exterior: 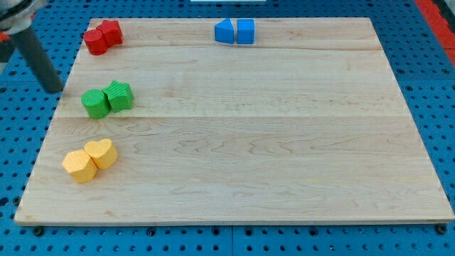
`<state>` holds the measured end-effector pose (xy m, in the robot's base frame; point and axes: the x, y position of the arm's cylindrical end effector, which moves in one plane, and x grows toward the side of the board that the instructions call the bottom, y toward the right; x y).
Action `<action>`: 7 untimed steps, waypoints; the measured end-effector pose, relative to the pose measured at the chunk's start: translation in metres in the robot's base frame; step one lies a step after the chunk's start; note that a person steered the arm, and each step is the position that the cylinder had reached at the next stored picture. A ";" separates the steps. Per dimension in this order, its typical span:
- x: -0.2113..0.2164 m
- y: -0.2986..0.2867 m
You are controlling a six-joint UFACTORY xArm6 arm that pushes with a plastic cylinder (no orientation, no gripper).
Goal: Slide the red circle and red star slightly right
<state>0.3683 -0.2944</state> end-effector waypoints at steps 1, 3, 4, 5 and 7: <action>-0.047 0.024; -0.113 0.029; -0.112 0.004; -0.111 -0.010; -0.155 0.037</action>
<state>0.2136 -0.2573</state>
